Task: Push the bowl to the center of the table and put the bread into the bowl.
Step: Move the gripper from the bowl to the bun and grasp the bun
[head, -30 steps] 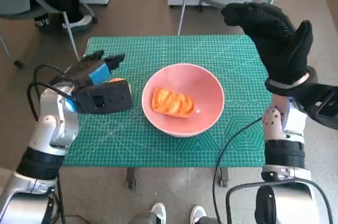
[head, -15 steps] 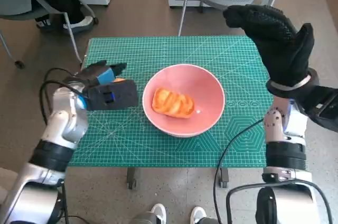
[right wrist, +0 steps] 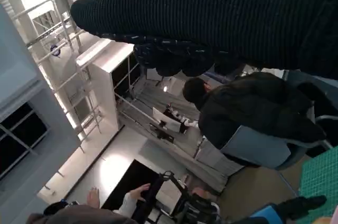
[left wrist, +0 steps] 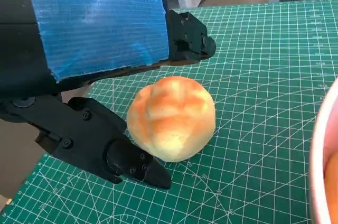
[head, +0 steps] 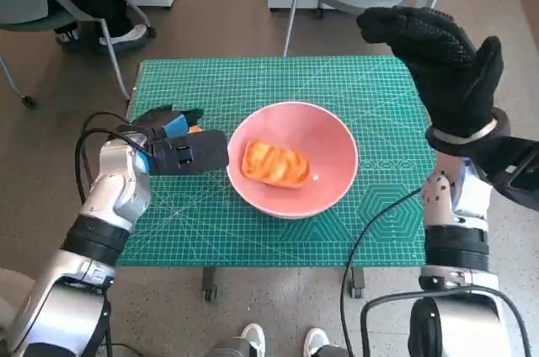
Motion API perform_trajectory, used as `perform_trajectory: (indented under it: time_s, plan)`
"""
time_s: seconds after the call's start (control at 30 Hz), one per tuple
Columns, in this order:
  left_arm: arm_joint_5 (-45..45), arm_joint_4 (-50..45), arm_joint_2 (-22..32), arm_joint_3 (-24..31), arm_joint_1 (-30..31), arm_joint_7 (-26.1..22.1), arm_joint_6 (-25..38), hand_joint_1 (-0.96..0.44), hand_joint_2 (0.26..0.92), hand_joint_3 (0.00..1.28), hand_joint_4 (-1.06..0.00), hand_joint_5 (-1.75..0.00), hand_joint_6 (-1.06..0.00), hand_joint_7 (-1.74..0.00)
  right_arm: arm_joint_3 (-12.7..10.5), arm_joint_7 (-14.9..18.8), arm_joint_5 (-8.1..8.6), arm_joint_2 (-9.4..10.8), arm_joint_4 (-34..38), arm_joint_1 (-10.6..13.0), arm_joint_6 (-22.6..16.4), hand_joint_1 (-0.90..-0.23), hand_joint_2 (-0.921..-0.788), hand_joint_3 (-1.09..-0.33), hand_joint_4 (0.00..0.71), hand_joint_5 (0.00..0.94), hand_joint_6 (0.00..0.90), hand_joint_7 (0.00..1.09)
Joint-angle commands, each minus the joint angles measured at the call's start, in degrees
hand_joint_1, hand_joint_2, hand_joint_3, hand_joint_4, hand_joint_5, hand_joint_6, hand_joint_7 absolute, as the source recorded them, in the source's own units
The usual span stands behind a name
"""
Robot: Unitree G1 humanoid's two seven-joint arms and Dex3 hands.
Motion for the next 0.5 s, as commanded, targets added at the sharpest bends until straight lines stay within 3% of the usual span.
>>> perform_trajectory:
  time_s: [0.03, 0.3, 0.4, 0.47, 0.5]
  plan:
    - [0.50, 4.69, -2.13, -1.19, -1.88, 1.99, -0.09, -0.35, 0.796, 0.00, -0.04, -0.01, -0.21, 0.00, 0.11, 0.17, -0.41, -0.71, -0.56, 1.51, 0.66, -0.698, -0.921, -0.812, 0.312, 0.000, 0.406, 0.00]
    - [0.07, 10.51, -3.81, -2.00, -3.43, 5.83, -2.38, -0.26, 0.794, 0.00, -0.13, -0.02, -0.28, -0.02, 0.10, 0.09, -0.04, -0.89, -2.01, 2.11, 1.52, -0.703, -0.921, -0.814, 0.311, 0.000, 0.405, 0.00]
    - [-0.12, 12.95, -4.45, -2.13, -3.56, 8.53, -4.05, -0.19, 0.810, 0.00, -0.23, -0.02, -0.35, -0.03, 0.09, -0.09, 0.09, -0.97, -3.03, 2.62, 2.02, -0.709, -0.921, -0.814, 0.311, 0.000, 0.405, 0.00]
    - [-0.15, 14.18, -4.75, -2.25, -3.52, 10.12, -4.96, -0.11, 0.841, 0.01, -0.38, -0.04, -0.45, -0.04, 0.08, -0.24, 0.15, -1.04, -3.62, 2.90, 2.34, -0.713, -0.921, -0.814, 0.311, 0.000, 0.405, 0.00]
    - [-0.20, 14.67, -4.84, -2.29, -3.60, 10.58, -5.27, -0.10, 0.846, 0.01, -0.41, -0.04, -0.46, -0.03, 0.07, -0.29, 0.16, -1.05, -3.81, 2.99, 2.46, -0.714, -0.921, -0.814, 0.310, 0.000, 0.405, 0.00]
